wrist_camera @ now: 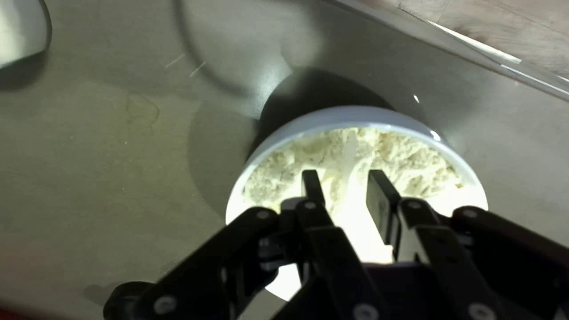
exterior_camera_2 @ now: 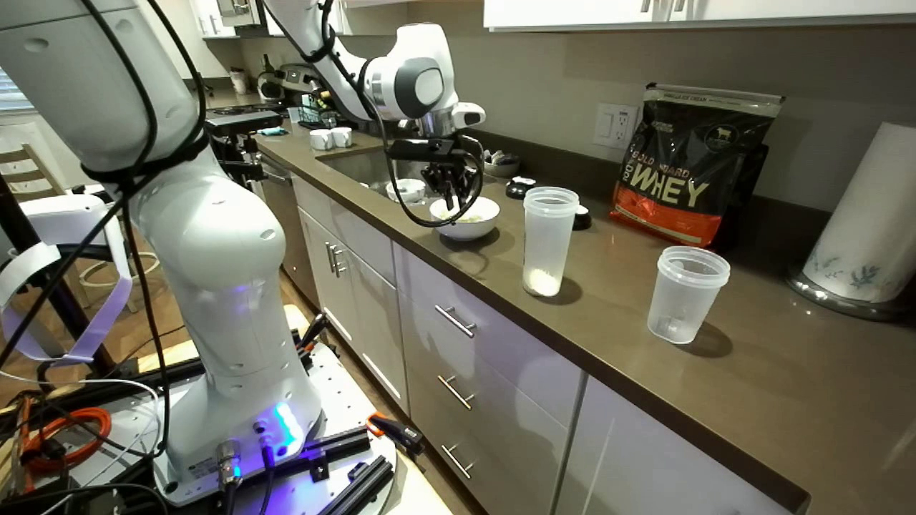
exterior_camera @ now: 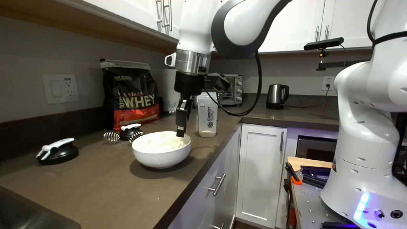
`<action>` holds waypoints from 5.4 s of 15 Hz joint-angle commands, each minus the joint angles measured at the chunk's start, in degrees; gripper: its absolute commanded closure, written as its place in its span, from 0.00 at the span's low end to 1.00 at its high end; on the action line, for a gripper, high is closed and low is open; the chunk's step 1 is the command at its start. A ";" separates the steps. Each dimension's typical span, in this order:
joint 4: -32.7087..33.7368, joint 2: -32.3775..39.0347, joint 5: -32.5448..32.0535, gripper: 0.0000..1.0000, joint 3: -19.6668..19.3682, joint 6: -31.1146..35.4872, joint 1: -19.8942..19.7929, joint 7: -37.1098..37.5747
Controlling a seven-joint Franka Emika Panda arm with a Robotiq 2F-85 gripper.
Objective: Pick up the small scoop and scoop some powder from the bowl and put it in the plastic container to the right.
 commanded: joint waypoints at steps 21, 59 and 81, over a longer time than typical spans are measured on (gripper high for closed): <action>7.25 6.14 -0.11 0.66 -2.03 -5.97 -0.13 -0.18; 8.45 6.57 1.94 0.68 -0.82 -9.09 0.90 0.23; 8.70 8.73 3.34 0.84 -0.93 -8.76 1.11 -0.41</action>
